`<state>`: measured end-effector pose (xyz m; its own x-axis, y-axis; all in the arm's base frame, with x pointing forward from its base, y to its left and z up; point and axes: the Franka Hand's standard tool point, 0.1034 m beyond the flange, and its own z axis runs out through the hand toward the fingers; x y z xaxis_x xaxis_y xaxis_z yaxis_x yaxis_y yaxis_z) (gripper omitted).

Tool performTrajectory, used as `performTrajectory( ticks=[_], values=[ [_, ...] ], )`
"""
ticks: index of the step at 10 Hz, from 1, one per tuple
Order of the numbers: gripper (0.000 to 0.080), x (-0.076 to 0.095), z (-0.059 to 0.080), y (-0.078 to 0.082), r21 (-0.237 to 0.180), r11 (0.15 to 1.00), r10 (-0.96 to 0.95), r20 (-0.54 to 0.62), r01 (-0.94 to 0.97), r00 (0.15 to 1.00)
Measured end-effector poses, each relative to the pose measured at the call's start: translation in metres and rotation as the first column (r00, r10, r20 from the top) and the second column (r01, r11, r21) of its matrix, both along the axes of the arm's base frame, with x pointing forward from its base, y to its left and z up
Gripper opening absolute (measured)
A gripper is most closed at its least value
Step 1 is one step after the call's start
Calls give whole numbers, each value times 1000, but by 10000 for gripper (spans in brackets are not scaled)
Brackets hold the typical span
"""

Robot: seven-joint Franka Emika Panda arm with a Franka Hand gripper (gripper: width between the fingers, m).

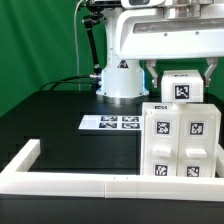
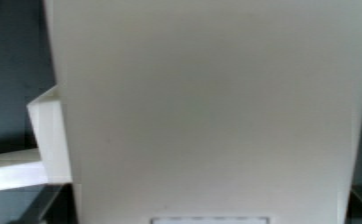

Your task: Assemble cabinet

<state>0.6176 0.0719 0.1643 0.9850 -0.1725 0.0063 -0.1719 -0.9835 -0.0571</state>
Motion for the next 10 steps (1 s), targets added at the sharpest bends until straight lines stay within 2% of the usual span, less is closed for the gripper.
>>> performTrajectory(
  ticks=[5,10],
  values=[
    [556,-7,-12,4,-3,1000,5,1,-5,1000],
    [556,-5,-13,6,-3,1000,5,32,-5,999]
  ],
)
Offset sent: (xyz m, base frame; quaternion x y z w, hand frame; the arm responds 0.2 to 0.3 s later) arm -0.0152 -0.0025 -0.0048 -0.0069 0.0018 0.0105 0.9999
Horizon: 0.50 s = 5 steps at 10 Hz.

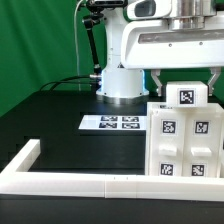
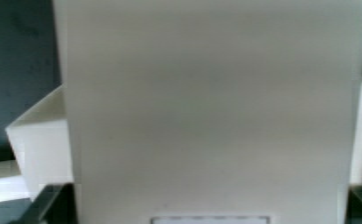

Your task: Assemble cabinet

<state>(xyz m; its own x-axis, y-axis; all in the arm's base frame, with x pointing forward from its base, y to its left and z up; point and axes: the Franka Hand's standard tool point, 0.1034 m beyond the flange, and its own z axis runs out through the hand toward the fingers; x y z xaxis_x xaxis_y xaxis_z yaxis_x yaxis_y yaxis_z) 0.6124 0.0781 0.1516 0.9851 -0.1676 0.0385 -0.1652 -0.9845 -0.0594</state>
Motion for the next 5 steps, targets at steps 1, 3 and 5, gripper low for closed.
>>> performTrajectory(
  ticks=[1,3,5],
  values=[
    [556,0,0,0,0,1000,-1,0,1,1000],
    [556,0,0,0,1,1000,-15,-1,15,1000],
    [556,0,0,1,9,994,-109,-7,109,994]
  ],
)
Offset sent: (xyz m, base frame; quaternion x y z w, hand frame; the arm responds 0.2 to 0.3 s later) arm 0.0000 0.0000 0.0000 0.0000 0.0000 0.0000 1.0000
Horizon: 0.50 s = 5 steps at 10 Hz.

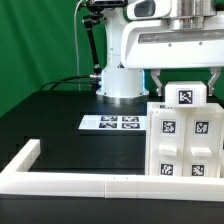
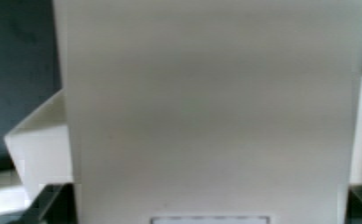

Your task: Assemble cabinet

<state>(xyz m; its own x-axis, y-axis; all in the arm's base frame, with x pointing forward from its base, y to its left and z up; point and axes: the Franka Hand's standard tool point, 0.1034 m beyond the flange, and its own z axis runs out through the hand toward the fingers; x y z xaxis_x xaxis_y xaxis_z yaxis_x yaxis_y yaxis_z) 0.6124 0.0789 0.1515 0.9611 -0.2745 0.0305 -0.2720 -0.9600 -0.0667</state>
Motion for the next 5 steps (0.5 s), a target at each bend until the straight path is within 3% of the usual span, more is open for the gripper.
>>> performTrajectory(
  ticks=[5],
  values=[
    [556,-1,0,3,22,935,-353,-28,353,935]
  ],
)
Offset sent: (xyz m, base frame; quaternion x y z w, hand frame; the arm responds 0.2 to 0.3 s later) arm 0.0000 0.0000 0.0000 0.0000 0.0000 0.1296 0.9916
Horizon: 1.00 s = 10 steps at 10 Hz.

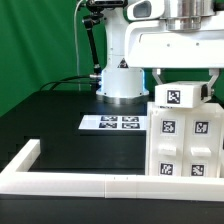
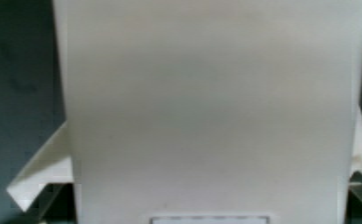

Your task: Assemble cabinet

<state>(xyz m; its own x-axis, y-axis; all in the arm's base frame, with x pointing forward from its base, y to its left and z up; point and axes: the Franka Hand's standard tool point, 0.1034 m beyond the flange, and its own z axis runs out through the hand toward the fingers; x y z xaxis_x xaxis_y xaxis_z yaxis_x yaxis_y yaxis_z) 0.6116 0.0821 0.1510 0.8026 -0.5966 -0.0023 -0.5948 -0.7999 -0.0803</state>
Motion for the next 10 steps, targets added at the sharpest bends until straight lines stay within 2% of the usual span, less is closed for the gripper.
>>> performTrajectory(
  ticks=[4,8,9,10],
  values=[
    [556,0,0,2,38,939,-341,-27,342,940],
    [556,0,-1,6,48,771,-631,-72,635,772],
    [556,0,-1,9,45,680,-727,-89,731,681],
    [556,-1,-1,10,42,656,-748,-95,754,656]
  ],
)
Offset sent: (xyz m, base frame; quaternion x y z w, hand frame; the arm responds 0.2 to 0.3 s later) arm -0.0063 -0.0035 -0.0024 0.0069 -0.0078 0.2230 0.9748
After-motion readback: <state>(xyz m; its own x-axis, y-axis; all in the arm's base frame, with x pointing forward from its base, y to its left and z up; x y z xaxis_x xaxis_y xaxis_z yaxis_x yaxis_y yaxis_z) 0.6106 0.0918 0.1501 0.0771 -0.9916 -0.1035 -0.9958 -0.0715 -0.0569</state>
